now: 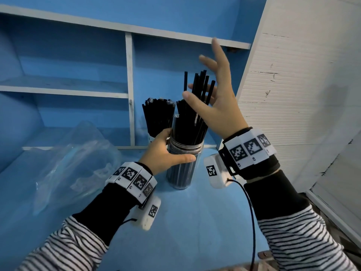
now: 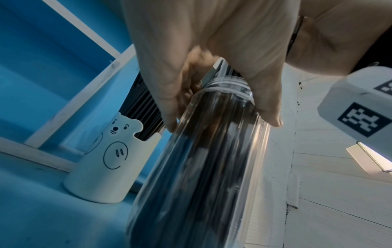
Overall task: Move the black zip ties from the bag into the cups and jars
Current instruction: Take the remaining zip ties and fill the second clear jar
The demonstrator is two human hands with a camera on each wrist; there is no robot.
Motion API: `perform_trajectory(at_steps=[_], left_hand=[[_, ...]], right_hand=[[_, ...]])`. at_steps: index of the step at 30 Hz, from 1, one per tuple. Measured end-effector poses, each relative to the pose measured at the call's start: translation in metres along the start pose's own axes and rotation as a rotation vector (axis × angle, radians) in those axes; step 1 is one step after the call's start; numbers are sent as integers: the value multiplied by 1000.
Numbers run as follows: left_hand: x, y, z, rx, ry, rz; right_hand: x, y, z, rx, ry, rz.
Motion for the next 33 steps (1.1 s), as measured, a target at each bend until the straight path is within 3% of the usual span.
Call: perform_trajectory(at_steps=[4,12,20,25,29,33], left_hand=[[0,0,1,0,10,8],[-2,-2,0,3,-10,13],[-2,-1,0,15,0,8],[-1,0,1,13,20,18],[-1,0,1,0,8,16],[0,-1,2,-22,-5,9]], right_hand=[[-9,-2,7,5,178,-115],[17,18,16,15,250,8],[14,25,29,-40,341,-87],[17,35,21,22,346,-134],[12,33,20,-21,319,-178],[17,24,18,-12,277,-118]])
Point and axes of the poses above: each hand's wrist, its own y-axis away from the middle knuckle, its own z-axis out of the palm, x = y × z, the point moved 8 cm from there along -y, towards the middle knuckle, and after that the axes turned 1 degree about z, right-handed, at the moved point
